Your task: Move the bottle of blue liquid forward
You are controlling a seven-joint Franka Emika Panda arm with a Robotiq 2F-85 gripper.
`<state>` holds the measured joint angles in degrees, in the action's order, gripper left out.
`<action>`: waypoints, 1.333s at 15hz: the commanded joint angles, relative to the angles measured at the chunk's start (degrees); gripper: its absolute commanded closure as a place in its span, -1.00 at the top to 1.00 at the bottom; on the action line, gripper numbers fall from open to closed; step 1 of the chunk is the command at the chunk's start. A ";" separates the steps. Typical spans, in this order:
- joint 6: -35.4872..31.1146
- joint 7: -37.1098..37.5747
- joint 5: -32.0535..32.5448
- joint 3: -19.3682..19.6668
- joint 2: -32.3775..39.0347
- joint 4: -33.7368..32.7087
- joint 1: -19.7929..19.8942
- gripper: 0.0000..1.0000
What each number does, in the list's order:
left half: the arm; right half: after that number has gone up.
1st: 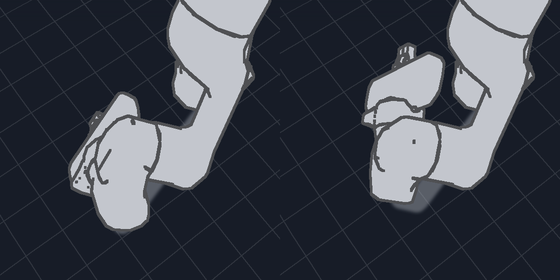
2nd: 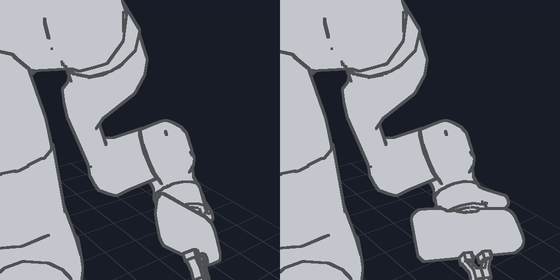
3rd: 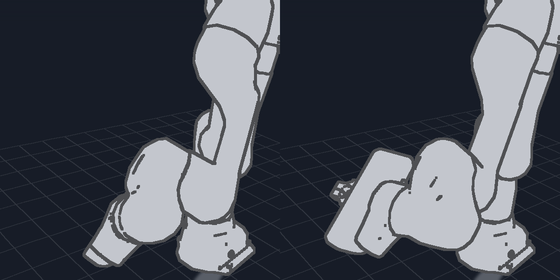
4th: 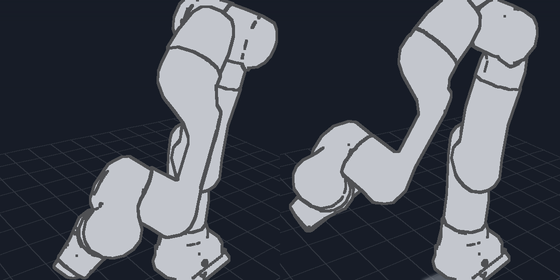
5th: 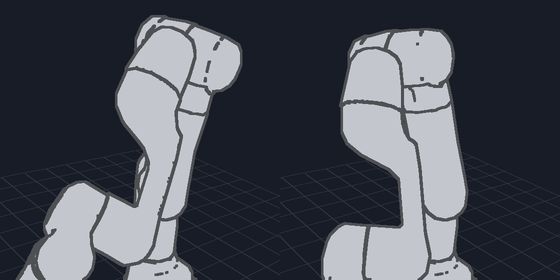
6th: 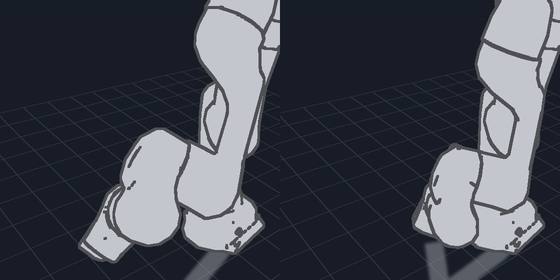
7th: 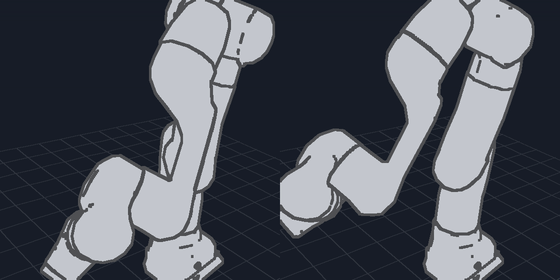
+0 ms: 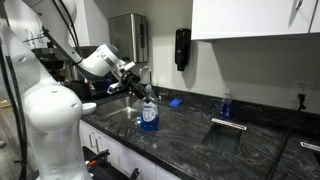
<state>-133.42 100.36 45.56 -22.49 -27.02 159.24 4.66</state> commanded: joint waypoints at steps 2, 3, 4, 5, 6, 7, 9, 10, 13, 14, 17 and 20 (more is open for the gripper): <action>-0.11 3.80 4.50 3.18 2.02 -1.14 -2.13 -0.43; -0.06 4.91 5.50 3.63 2.50 -1.63 -2.10 -0.43; 0.07 5.44 6.05 4.35 2.95 -2.37 -2.13 -0.43; 0.09 5.61 6.27 5.43 3.17 -3.40 -2.11 -0.43; 0.13 5.24 5.87 6.59 3.24 -4.36 -2.27 -0.43; 0.45 4.67 5.51 7.71 3.34 -5.91 -2.14 -0.43; 0.68 3.99 5.22 9.53 4.31 -9.28 -1.83 -0.43; 0.65 3.98 5.29 10.19 5.42 -11.25 -1.69 -0.43; 0.76 4.41 6.23 11.35 10.80 -17.81 -1.24 -0.43; 0.88 4.47 6.57 11.65 12.56 -19.75 -1.28 -0.43; 3.62 5.82 10.13 11.99 18.76 -26.51 -1.72 -0.43; 6.65 5.96 12.08 12.83 23.68 -32.25 -3.39 -0.43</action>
<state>-130.56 105.39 55.00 -10.58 -9.01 134.00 2.98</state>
